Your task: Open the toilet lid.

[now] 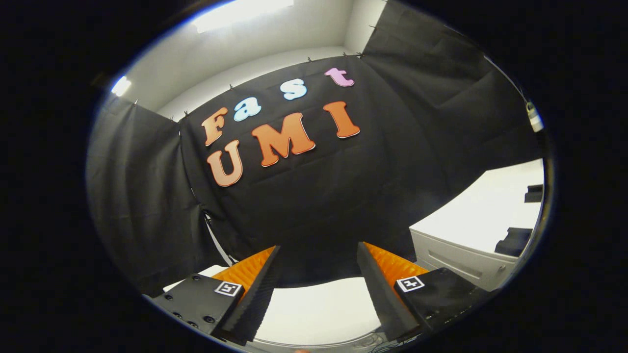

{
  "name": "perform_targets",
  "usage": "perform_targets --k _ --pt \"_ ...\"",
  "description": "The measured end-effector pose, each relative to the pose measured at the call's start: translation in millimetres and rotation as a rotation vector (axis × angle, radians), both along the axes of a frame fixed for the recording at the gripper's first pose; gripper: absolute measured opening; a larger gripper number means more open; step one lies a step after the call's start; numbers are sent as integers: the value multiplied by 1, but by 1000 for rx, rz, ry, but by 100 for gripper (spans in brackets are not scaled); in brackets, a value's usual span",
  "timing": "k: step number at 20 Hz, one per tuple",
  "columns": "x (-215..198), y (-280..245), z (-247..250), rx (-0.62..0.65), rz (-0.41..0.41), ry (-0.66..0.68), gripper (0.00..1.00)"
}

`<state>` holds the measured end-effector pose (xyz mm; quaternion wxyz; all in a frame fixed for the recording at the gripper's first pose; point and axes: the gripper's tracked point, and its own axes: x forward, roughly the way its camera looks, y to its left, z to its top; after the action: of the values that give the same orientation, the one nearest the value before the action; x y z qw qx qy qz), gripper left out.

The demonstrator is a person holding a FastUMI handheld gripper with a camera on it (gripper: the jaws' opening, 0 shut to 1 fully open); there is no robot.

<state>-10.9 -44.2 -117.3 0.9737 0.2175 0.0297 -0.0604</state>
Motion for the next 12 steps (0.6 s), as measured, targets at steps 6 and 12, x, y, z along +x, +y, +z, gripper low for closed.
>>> perform_targets --k 6,12 --pt "-1 -28 -73 196 -83 56 98" --pt "-8 -15 -142 404 -145 154 99"
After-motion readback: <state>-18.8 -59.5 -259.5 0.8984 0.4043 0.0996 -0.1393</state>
